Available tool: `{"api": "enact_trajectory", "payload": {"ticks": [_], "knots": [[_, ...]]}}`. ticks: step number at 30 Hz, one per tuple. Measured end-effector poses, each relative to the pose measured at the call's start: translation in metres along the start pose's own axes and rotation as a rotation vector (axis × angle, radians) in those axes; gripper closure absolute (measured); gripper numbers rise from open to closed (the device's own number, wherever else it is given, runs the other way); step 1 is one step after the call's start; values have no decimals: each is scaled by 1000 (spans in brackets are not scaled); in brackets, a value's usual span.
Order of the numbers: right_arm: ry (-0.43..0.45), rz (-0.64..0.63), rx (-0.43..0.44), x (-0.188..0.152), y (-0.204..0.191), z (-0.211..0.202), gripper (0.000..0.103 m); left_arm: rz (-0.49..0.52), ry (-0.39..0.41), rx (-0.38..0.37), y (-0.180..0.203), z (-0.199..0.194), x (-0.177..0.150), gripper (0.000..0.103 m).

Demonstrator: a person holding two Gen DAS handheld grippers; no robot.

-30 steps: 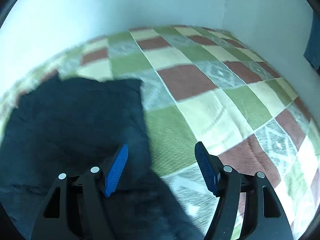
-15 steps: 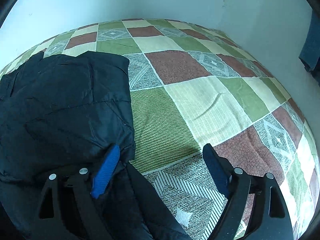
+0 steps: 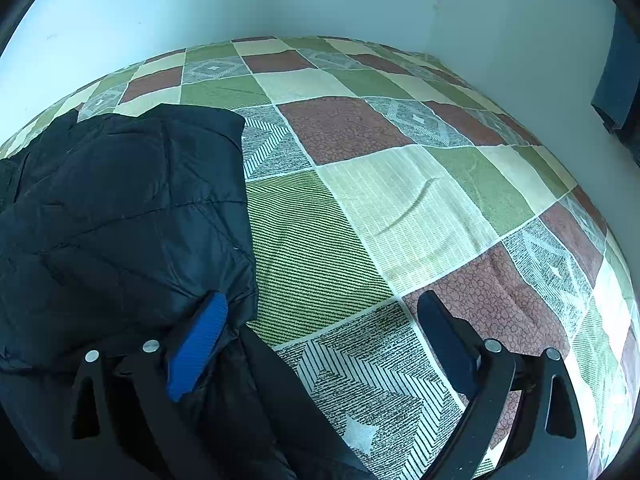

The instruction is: Fold large clothes

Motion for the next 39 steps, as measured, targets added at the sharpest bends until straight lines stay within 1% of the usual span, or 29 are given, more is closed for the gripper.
{"api": "enact_trajectory", "payload": {"ticks": [2, 4, 6, 8, 12, 13, 15, 17, 18, 19, 20, 21, 23, 26, 29, 31, 35, 36, 38, 39], "knots": [[-2, 6, 4, 0, 1, 1, 7, -71, -29, -52, -13, 12, 9, 2], [-2, 5, 1, 0, 0, 1, 7, -110, -36, -100, -18, 20, 16, 2], [2, -1, -11, -1, -1, 0, 7, -114, -27, -109, -20, 25, 23, 4], [6, -11, -25, 0, -2, -1, 7, -100, -17, -90, -19, 31, 30, 15], [9, -14, -33, 1, -2, -1, 7, -115, -26, -122, -21, 41, 40, 16], [10, -15, -35, 1, -2, -1, 7, -113, -25, -126, -20, 43, 43, 19], [13, -18, -39, 1, -2, -1, 6, -104, -16, -120, -20, 46, 47, 34], [15, -20, -42, 2, -2, -1, 6, -88, -14, -122, -19, 48, 48, 52], [15, -21, -44, 2, -2, -1, 6, -78, -13, -120, -18, 49, 48, 56], [16, -20, -45, 1, -2, -2, 6, -70, -13, -112, -18, 49, 49, 66], [17, -20, -46, 1, -2, -2, 6, -57, -11, -108, -18, 49, 49, 79], [17, -20, -47, 1, -2, -3, 6, -57, -10, -112, -19, 49, 50, 85], [17, -20, -46, 1, -2, -3, 6, -68, -2, -133, -20, 42, 53, 94], [17, -19, -46, 1, -2, -3, 6, -56, 26, -165, -11, 23, 60, 95], [18, -18, -46, 1, -2, -3, 6, 11, 76, -210, 20, -7, 69, 96], [18, -18, -46, 1, -2, -3, 6, 68, 115, -262, 53, -31, 75, 96], [16, -13, -38, 1, -2, -3, 6, 172, 151, -364, 126, -66, 75, 96], [16, -10, -35, 1, -1, -3, 6, 210, 155, -406, 154, -75, 72, 96], [14, -5, -29, 1, -1, -2, 6, 268, 157, -458, 197, -87, 64, 96], [13, -3, -25, 1, -1, -2, 6, 308, 157, -490, 225, -94, 57, 96]]}}
Point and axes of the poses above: each gripper's, at about its wrist camera, not at the fingertips, and z roughly the way its jaws point, y to its right, x to its top, the point moved 7 cm from there along z, roughly the way its jaws point, and after that the axes turned 2 degrees about -y, right-handed, at the moved point
